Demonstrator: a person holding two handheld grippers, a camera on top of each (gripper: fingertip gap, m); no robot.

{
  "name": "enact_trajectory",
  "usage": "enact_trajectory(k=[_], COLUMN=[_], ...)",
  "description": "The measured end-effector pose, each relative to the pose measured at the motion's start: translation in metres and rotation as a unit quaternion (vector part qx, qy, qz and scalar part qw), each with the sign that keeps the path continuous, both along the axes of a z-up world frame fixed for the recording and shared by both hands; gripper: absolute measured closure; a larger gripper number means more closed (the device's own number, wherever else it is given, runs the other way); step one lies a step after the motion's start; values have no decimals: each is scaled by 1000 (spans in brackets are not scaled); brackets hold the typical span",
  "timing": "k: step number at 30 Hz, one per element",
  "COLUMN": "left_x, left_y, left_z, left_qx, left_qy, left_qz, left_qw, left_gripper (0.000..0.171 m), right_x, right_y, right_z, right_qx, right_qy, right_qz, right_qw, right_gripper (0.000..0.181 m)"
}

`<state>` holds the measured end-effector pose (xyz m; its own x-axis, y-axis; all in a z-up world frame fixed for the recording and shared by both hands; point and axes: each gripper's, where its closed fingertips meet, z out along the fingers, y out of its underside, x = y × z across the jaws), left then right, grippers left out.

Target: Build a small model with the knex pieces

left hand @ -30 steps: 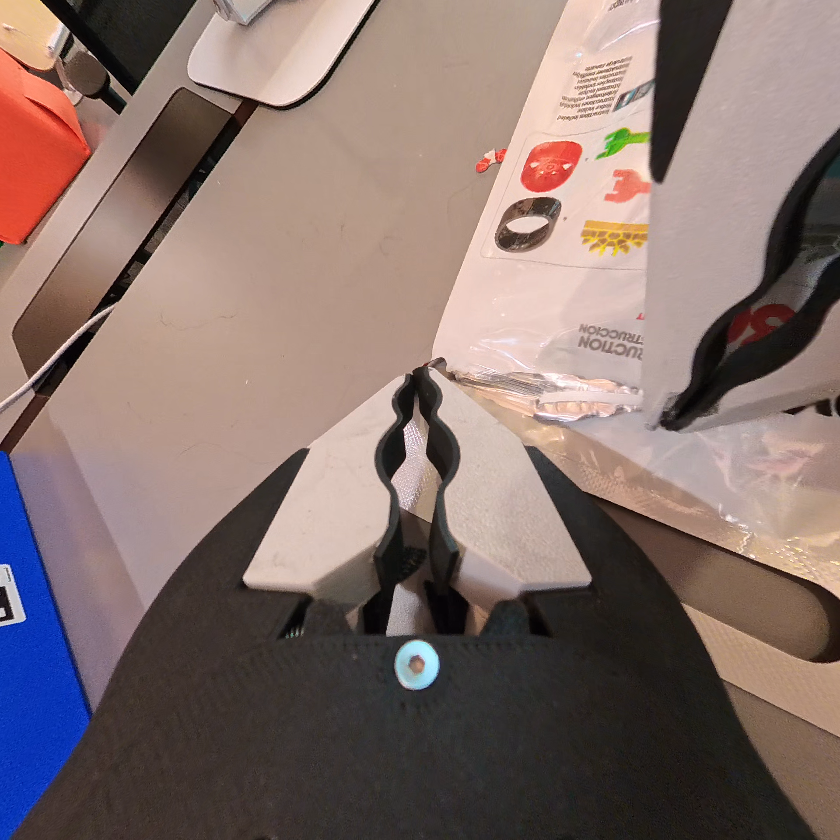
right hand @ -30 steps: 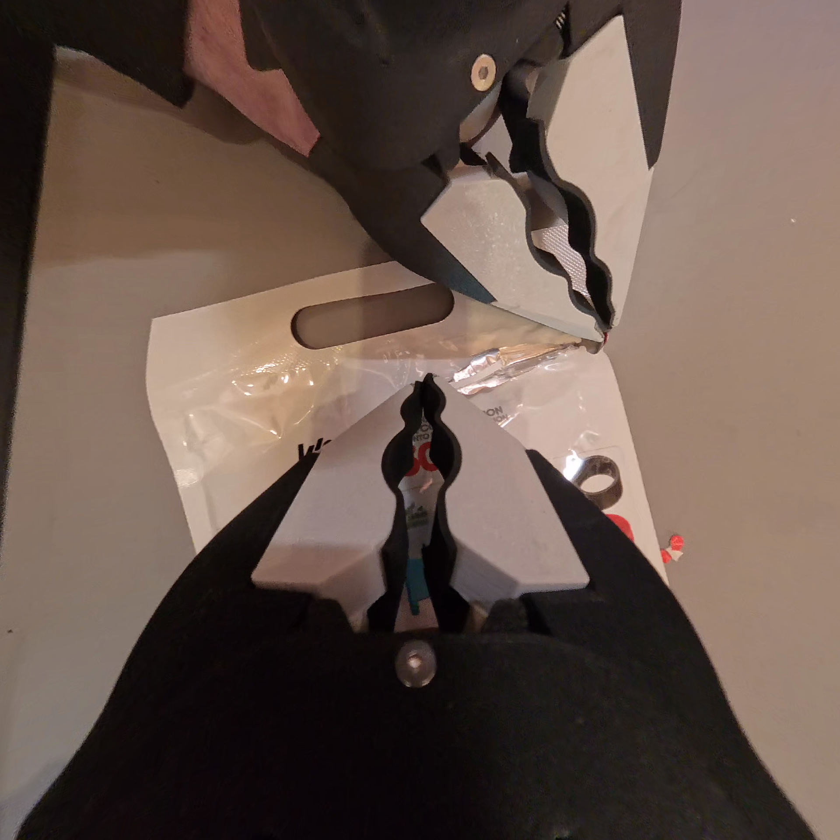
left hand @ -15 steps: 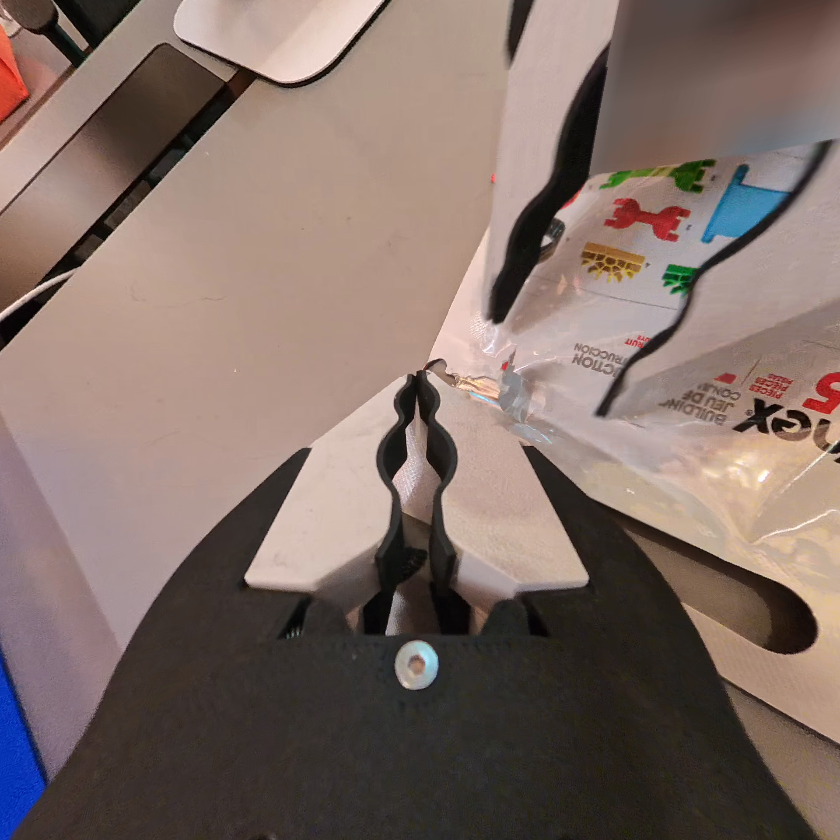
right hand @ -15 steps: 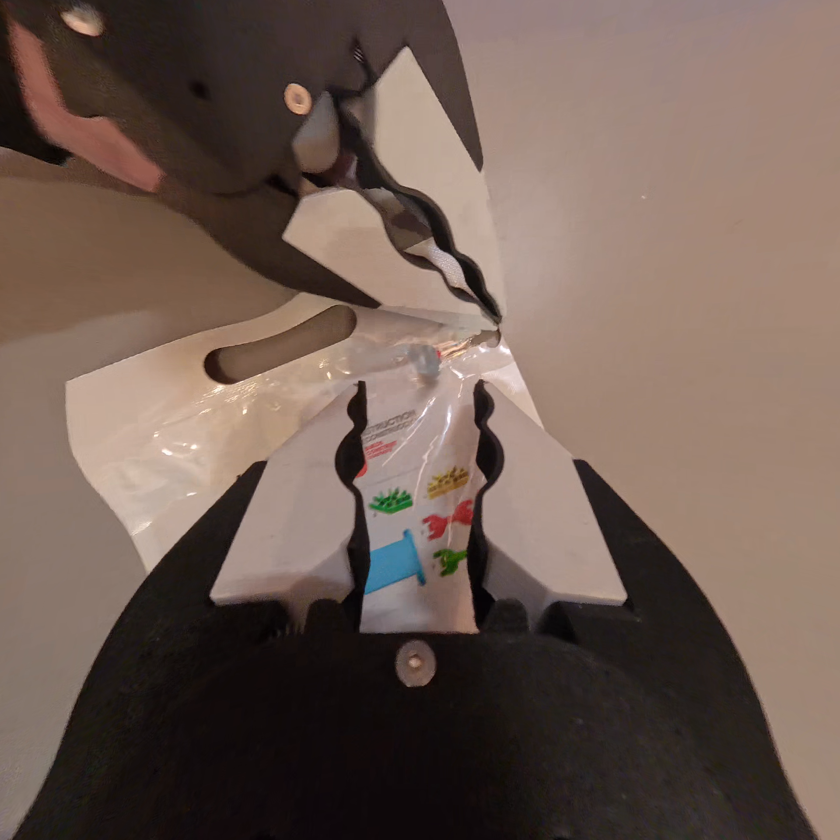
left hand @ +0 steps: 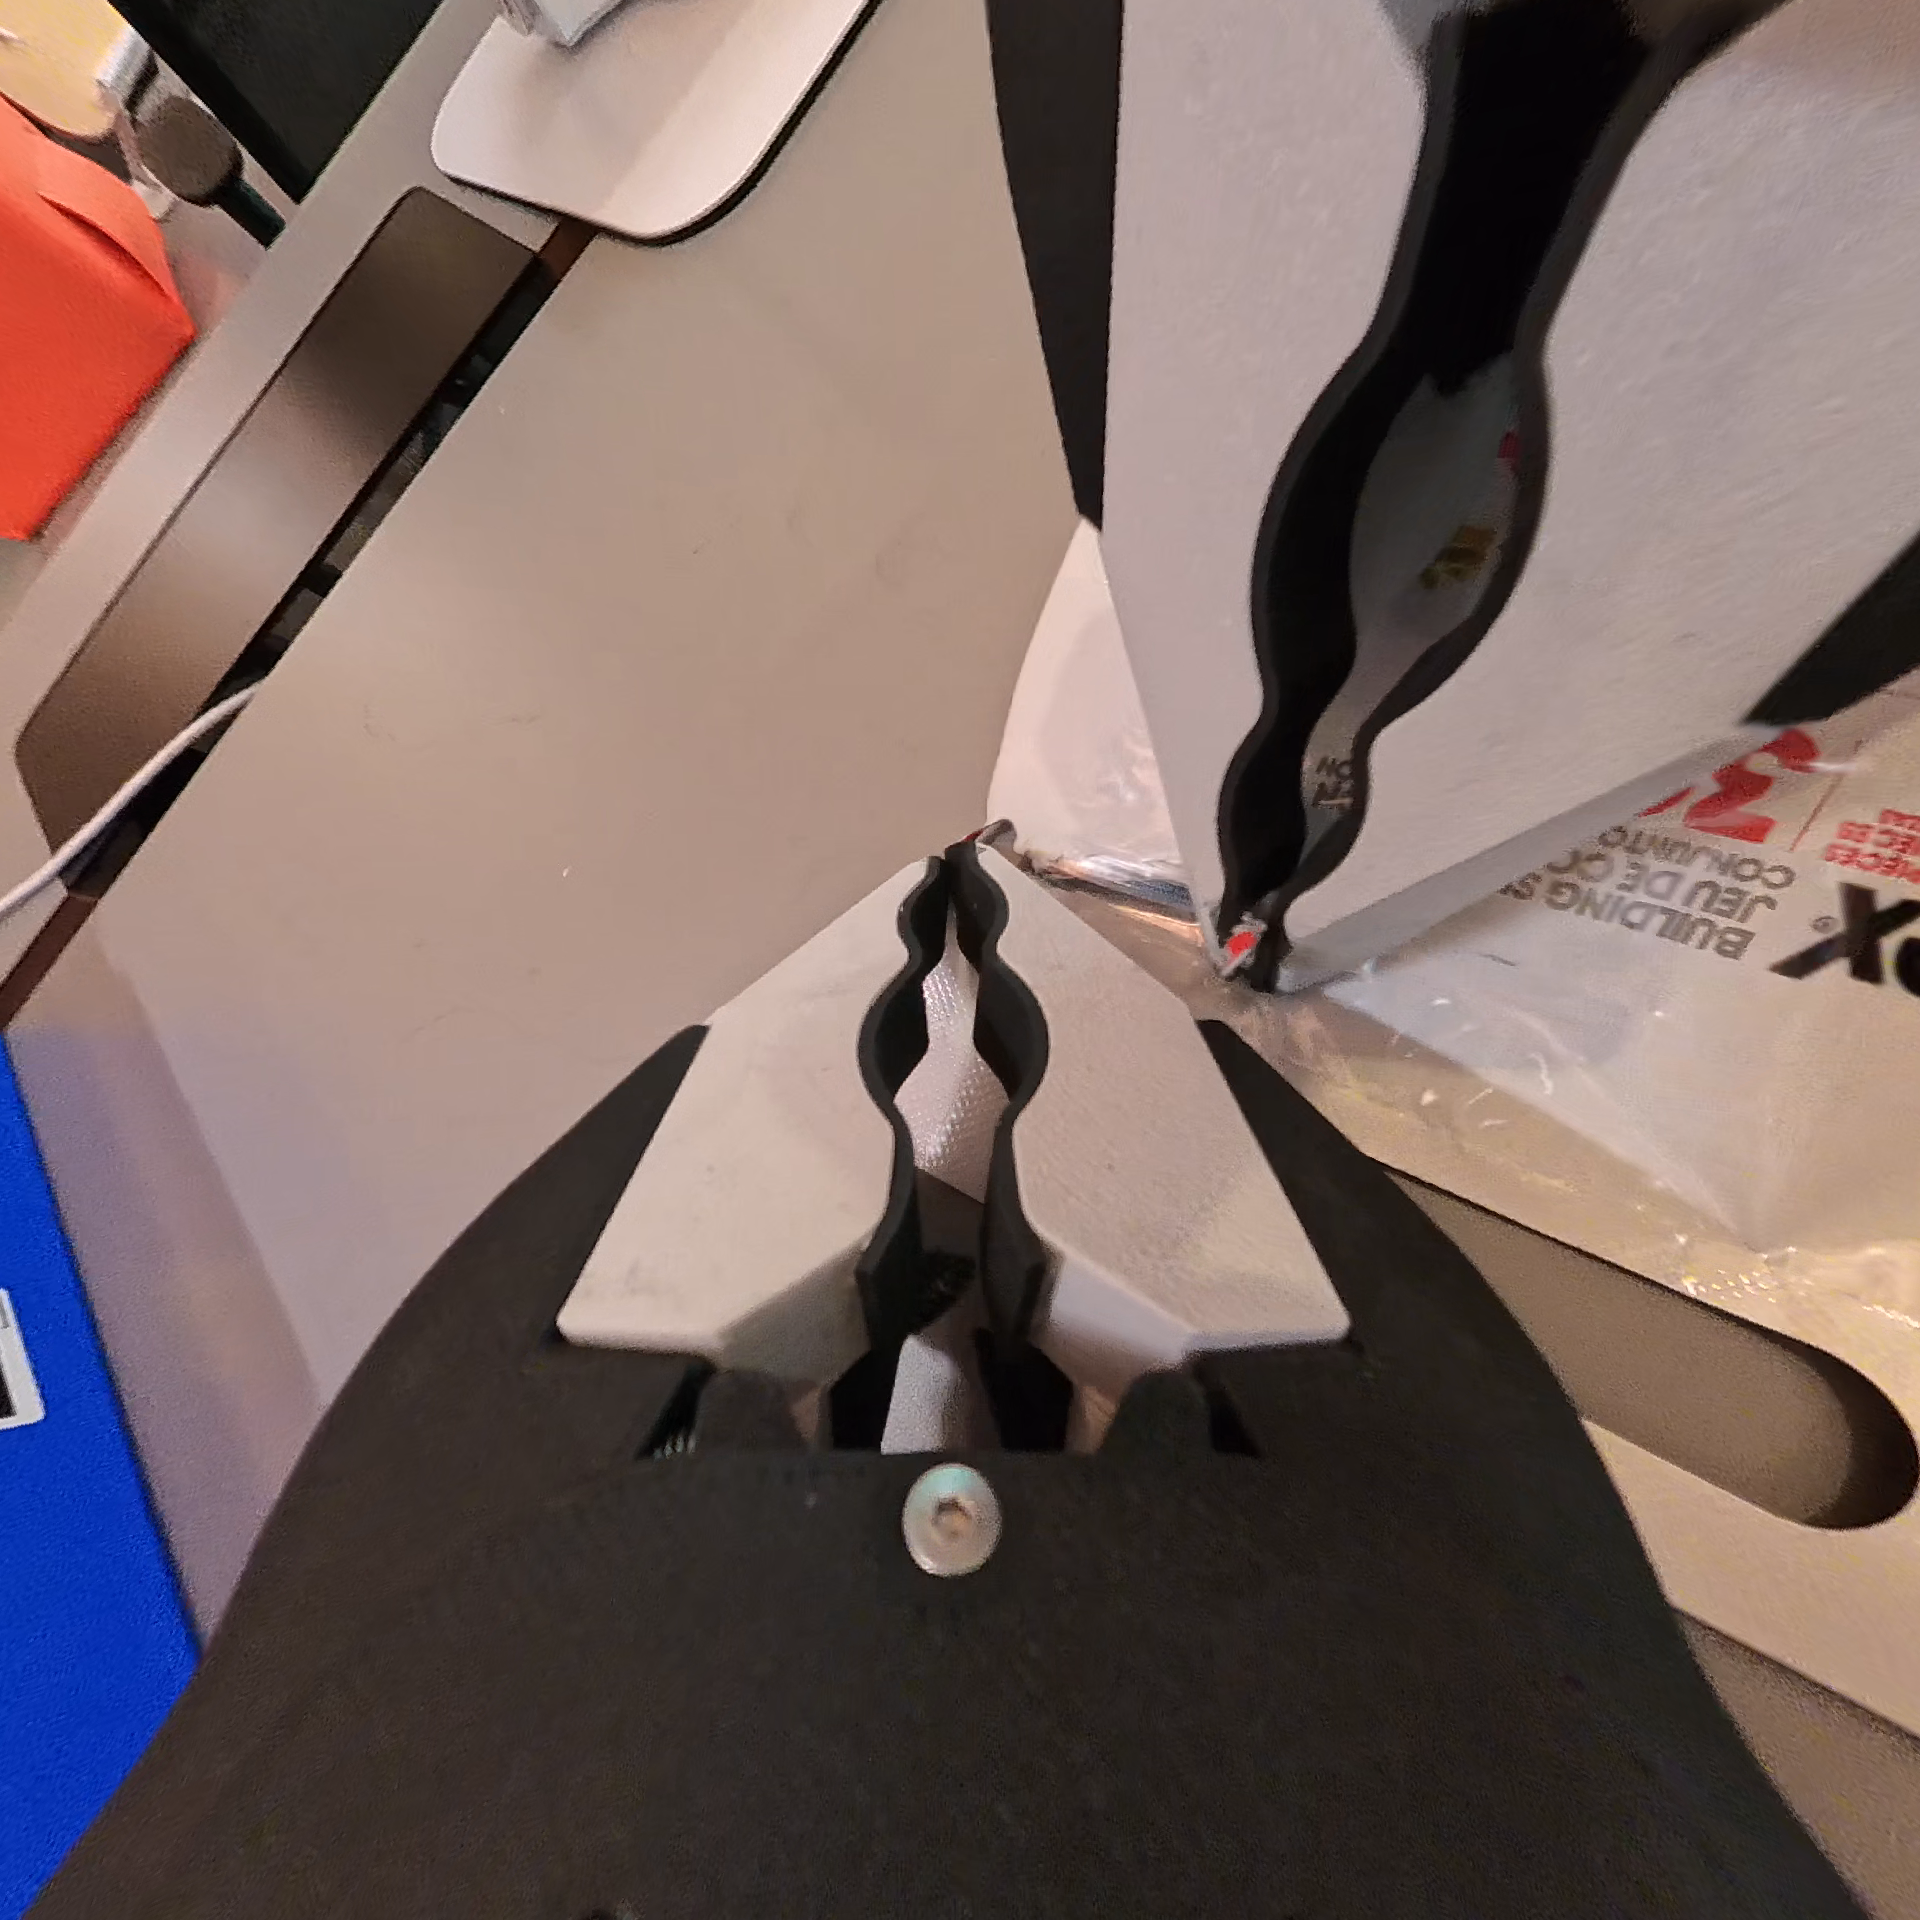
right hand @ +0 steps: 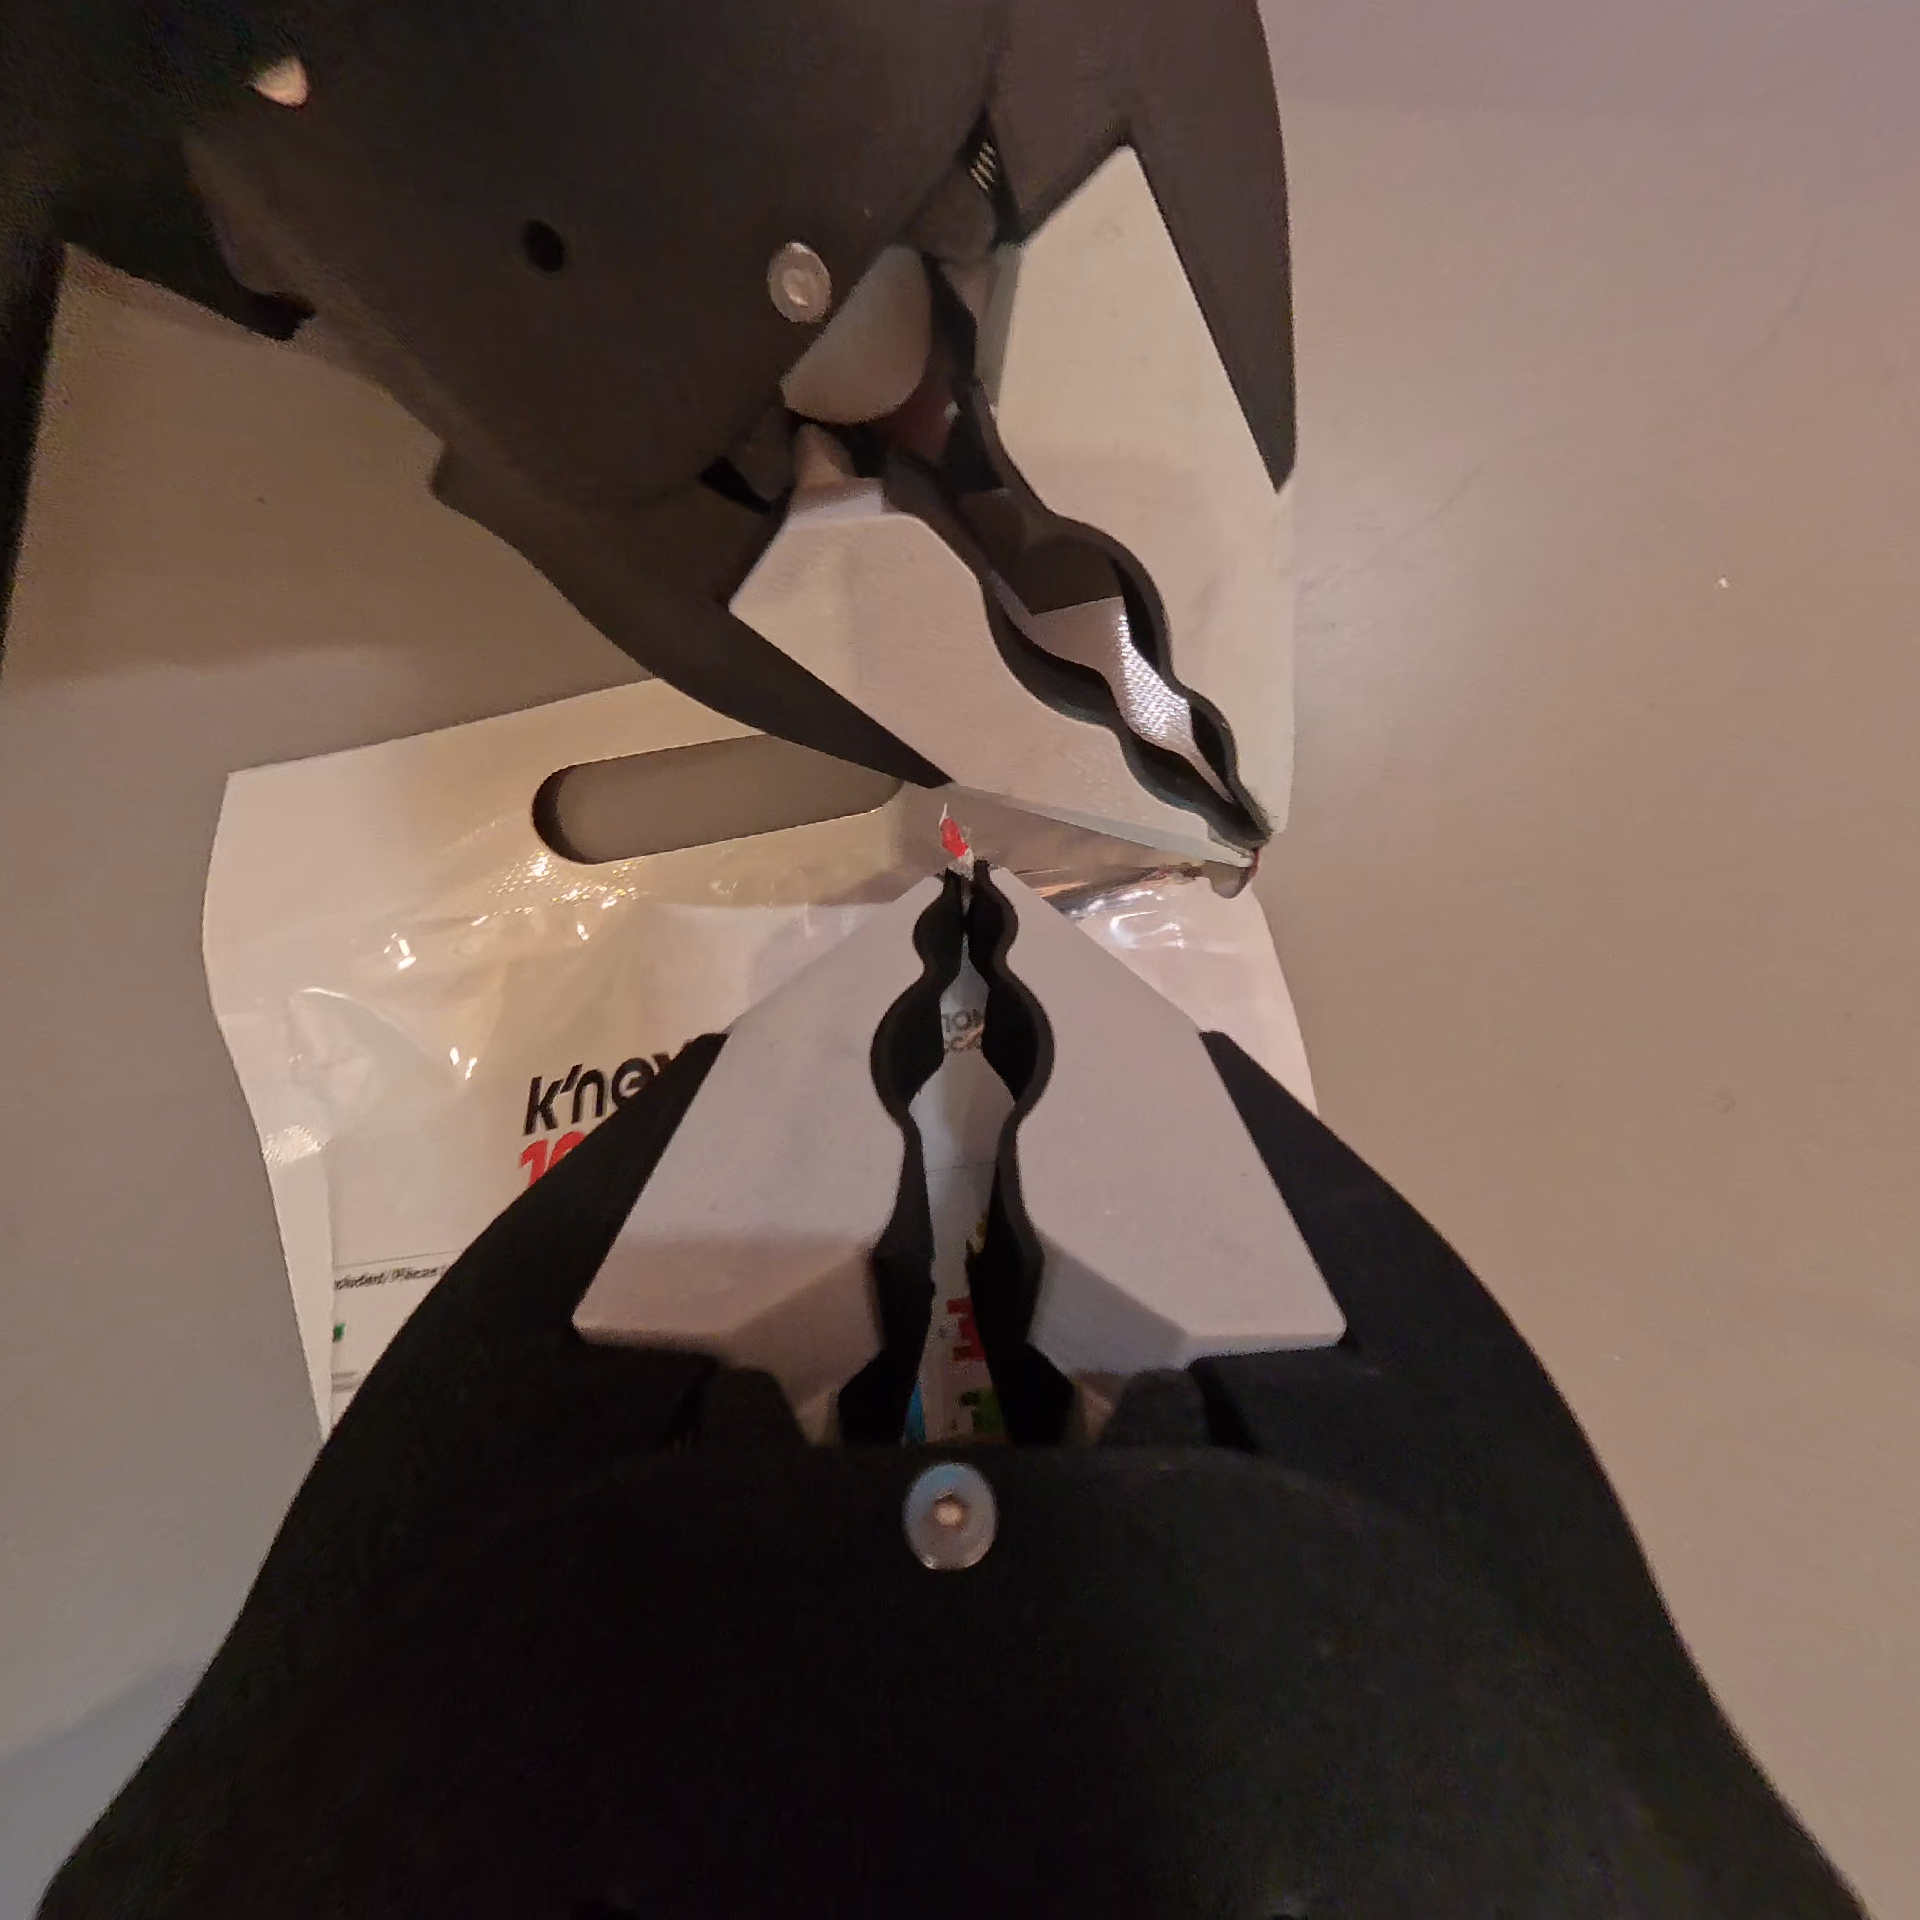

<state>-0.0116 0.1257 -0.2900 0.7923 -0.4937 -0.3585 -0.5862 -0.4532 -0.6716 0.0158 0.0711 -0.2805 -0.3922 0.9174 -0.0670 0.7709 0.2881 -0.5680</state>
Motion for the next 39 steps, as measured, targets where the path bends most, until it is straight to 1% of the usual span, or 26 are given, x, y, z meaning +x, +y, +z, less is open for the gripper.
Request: enact_trajectory(k=[2, 3, 5, 7, 9, 16, 18, 20, 21, 22, 23, 24, 25, 26, 27, 29, 31, 32, 34, 36, 38, 39], left_x=[0, 1, 1, 0, 1, 1, 1, 1, 1, 1, -2, -3, -3, -3, -4, -4, -5, -6, -6, -6, -11, -13], left_y=[0, 0, 0, 1, 1, 1, 1, 1, 1, 1, 3, 4, 4, 4, 4, 4, 5, 5, 5, 6, 8, 9], left_z=[0, 0, 0, 0, 0, -1, -1, -1, -1, -1, -1, -1, -1, 0, 0, 0, 0, 0, 1, 1, 1, 1], left_qx=[11, 10, 17, 20, 20, 19, 21, 21, 20, 21, 20, 19, 19, 21, 21, 12, 2, 4, 8, 9, 11, 11], left_qy=[20, 19, 32, 39, 38, 39, 42, 42, 40, 42, 44, 43, 43, 47, 47, 31, 10, 15, 24, 26, 33, 33], left_qz=[-3, -4, -5, -4, -4, -5, -5, -4, -4, -4, 7, 13, 15, 15, 17, 20, 25, 26, 27, 28, 44, 51], left_qw=[1000, 1000, 999, 999, 999, 999, 999, 999, 999, 999, 999, 999, 999, 999, 999, 999, 1000, 1000, 999, 999, 998, 998], left_gripper=[170, 170, 170, 170, 170, 170, 170, 170, 170, 170, 170, 170, 170, 171, 170, 171, 171, 171, 171, 171, 171, 171], right_x=[3, 5, 16, 28, 37, 67, 69, 74, 76, 83, 91, 98, 105, 108, 110, 113, 118, 121, 128, 138, 147, 155], right_y=[-4, -9, -31, -55, -65, -87, -96, -104, -113, -129, -152, -170, -180, -182, -179, -166, -164, -166, -176, -179, -186, -187], right_z=[1, 1, -1, -6, -5, 16, 28, 29, 29, 27, 26, 21, 11, 7, 11, 32, 51, 56, 62, 61, 72, 72], right_qx=[13, 19, 15, 33, 35, 59, 43, 45, 42, 22, -9, -9, 11, 8, -14, -39, -28, -21, -24, -2, -23, -9], right_qy=[4, 6, -2, -10, -9, 16, 40, 45, 48, 43, 40, 38, 29, 33, 47, 78, 100, 102, 107, 100, 115, 109], right_qz=[5, 11, 52, 92, 85, 67, 51, 40, 42, 62, 87, 94, 97, 78, 47, 5, -2, -2, -3, -11, -23, -24], right_qw=[1000, 1000, 999, 995, 996, 996, 997, 997, 997, 997, 995, 995, 995, 996, 998, 996, 995, 995, 994, 995, 993, 994], right_gripper=[181, 181, 181, 181, 181, 181, 181, 181, 181, 181, 181, 181, 181, 181, 181, 181, 181, 181, 181, 181, 181, 181])
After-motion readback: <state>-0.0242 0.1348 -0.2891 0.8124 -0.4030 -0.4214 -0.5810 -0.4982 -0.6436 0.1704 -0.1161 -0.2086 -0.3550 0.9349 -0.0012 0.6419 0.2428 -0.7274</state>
